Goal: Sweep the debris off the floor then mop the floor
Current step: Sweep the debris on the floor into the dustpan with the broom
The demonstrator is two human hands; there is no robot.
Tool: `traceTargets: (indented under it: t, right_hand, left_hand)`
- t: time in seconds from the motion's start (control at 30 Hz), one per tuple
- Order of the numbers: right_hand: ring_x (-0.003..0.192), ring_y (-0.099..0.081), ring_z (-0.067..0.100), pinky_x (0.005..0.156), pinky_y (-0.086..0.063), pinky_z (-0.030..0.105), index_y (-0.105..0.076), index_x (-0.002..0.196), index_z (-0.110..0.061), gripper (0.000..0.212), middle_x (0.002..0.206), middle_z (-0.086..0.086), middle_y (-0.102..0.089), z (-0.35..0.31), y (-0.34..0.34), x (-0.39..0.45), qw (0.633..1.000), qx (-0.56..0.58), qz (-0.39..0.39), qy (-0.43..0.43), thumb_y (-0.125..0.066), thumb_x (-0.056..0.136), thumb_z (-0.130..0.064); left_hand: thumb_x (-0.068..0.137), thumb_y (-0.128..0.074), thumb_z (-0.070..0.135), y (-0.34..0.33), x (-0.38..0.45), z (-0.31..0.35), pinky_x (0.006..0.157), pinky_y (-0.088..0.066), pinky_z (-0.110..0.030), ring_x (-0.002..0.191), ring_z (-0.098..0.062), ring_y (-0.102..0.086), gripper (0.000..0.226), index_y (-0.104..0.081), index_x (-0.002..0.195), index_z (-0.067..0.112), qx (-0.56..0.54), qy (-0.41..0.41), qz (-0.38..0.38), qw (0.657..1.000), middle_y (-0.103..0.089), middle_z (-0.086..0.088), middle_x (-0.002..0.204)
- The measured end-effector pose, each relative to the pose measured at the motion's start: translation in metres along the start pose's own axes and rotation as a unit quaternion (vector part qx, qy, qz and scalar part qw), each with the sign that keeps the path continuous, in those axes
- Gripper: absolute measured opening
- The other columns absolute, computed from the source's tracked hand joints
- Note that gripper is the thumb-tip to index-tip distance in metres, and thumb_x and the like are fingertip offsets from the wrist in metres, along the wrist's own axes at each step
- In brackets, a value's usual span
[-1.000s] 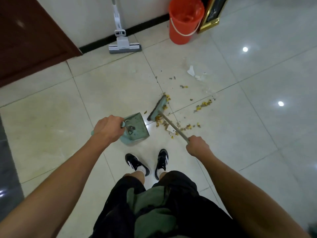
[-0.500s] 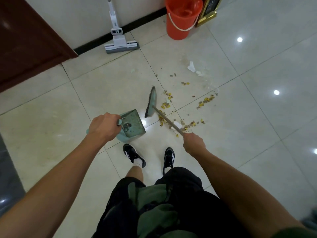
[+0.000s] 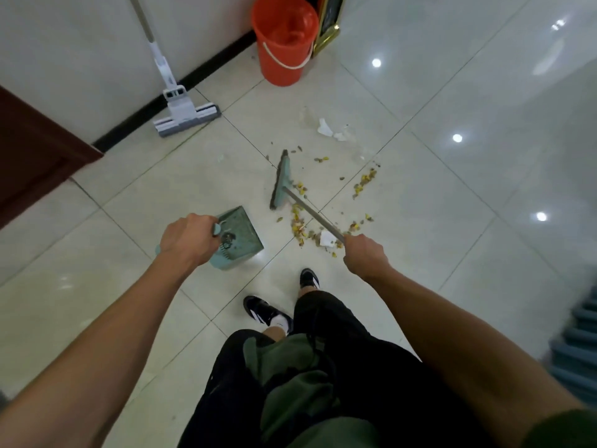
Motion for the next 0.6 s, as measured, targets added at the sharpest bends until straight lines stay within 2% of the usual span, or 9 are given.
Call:
traceTargets:
  t: [0.1, 0.27, 0.47, 0.6]
  right_hand:
    - [0.079, -0.065, 0.027, 0.065, -0.052, 0.035, -0.059, 0.119, -0.012, 0.028, 0.097, 0.007, -0.063, -0.030, 0.017, 0.019, 1.000, 0.015, 0.003, 0.016, -0.047, 0.094, -0.011]
    - [0.069, -0.058, 0.022, 0.057, -0.045, 0.031, -0.060, 0.112, -0.013, 0.023, 0.084, 0.002, -0.056, -0.084, 0.042, 0.071, 0.998, 0.042, 0.007, 0.042, -0.047, 0.094, -0.012]
    - [0.075, -0.058, 0.024, 0.064, -0.045, 0.032, -0.060, 0.112, -0.013, 0.024, 0.089, 0.004, -0.059, -0.155, 0.081, 0.157, 0.994, 0.071, -0.002, 0.082, -0.047, 0.091, -0.010]
    - [0.070, -0.057, 0.019, 0.055, -0.042, 0.027, -0.061, 0.109, -0.013, 0.022, 0.076, -0.001, -0.051, -0.197, 0.110, 0.215, 0.989, 0.103, -0.028, 0.105, -0.048, 0.091, -0.011]
  left_hand:
    - [0.092, -0.059, 0.033, 0.008, 0.010, -0.019, 0.064, -0.041, -0.032, 0.087, -0.036, -0.067, 0.019, -0.070, 0.104, 0.024, -0.009, 0.011, 0.000, 1.000, -0.070, -0.013, 0.098]
    - [0.091, -0.058, 0.032, 0.025, 0.028, -0.062, 0.067, -0.044, -0.033, 0.090, -0.036, -0.066, 0.023, -0.067, 0.112, 0.028, -0.046, 0.044, -0.006, 0.998, -0.070, -0.012, 0.101]
    - [0.089, -0.060, 0.030, 0.058, 0.057, -0.112, 0.064, -0.044, -0.032, 0.080, -0.033, -0.065, 0.012, -0.069, 0.097, 0.030, -0.058, 0.107, 0.010, 0.993, -0.070, -0.008, 0.090]
    - [0.092, -0.059, 0.036, 0.077, 0.080, -0.143, 0.062, -0.046, -0.032, 0.073, -0.030, -0.062, 0.009, -0.064, 0.091, 0.029, -0.063, 0.149, 0.010, 0.987, -0.068, -0.005, 0.083]
Point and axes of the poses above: each hand's wrist, its own x-axis towards the middle knuckle, its own y-axis out of the back of the hand, z = x × y, the point moved 5 cm from there along x, towards the middle knuckle
